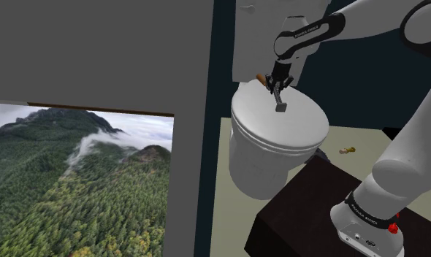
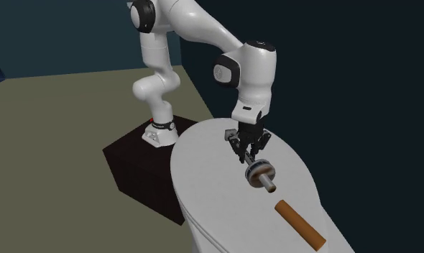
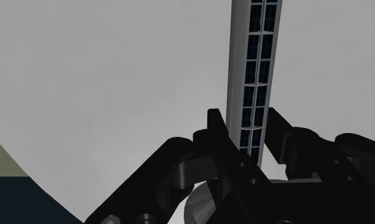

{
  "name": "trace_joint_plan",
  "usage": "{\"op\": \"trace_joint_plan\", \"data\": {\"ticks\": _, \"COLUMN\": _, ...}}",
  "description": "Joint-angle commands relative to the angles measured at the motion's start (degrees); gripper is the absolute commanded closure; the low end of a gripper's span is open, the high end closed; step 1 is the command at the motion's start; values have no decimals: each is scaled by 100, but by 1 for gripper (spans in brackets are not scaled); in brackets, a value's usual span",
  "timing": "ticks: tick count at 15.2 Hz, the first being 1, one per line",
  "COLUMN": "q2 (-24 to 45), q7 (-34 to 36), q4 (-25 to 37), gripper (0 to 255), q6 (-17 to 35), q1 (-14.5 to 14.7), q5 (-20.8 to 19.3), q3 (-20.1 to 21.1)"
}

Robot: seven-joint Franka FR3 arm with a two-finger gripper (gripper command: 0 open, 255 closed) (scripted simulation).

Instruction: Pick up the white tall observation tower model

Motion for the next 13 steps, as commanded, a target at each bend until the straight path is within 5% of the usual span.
{"op": "trace_joint_plan", "data": {"ticks": 1, "q2": -64, "q7": -8, "q4": 96, "gripper": 255, "q6": -157, "q1": 0, "q5": -4, "q3": -2}}
{"op": "trace_joint_plan", "data": {"ticks": 13, "q2": -270, "q7": -28, "q4": 635, "gripper": 255, "q6": -901, "q1": 8, "q5": -14, "q3": 1}}
